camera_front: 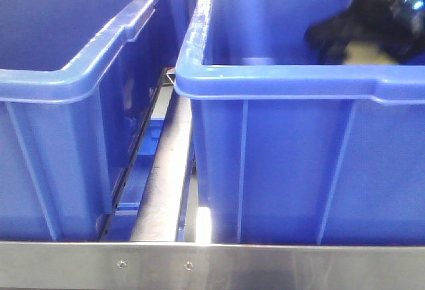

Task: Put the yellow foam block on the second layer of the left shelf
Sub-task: 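Move the right gripper with the cube into the blue bin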

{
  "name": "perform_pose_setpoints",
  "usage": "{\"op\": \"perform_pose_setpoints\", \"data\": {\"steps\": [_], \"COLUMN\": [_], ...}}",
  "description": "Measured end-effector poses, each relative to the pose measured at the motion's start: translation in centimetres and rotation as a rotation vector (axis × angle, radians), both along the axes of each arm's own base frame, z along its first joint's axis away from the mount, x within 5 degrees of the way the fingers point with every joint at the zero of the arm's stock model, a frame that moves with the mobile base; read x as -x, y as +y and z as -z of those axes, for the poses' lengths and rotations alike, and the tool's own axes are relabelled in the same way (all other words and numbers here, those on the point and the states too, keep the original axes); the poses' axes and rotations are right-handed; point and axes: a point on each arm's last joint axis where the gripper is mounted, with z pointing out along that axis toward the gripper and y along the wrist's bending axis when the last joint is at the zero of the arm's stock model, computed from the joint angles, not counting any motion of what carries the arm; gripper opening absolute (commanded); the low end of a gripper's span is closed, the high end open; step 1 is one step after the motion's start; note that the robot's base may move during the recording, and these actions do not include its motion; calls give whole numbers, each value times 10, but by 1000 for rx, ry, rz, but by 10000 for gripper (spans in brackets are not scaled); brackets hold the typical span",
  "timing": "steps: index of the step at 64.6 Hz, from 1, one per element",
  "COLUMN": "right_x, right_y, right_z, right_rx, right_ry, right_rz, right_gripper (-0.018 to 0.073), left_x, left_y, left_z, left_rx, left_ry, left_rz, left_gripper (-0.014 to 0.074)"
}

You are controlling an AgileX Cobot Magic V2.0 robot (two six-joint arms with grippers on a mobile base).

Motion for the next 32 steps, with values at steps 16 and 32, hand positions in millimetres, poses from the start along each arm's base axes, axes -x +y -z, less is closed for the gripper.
{"op": "perform_pose_setpoints", "data": {"steps": [16, 32], "right_x": [-9, -10], "right_y": [4, 4], "right_z": [24, 23], "right_rx": [13, 10], "right_ry": [41, 34], "right_rz": [-4, -4], "right_gripper": [322, 639], "left_x": [0, 0], "left_y": [0, 0], "left_z": [0, 0], "left_rx": [0, 0], "left_ry": [0, 0], "left_rz": [0, 0], "left_gripper": [136, 136]}}
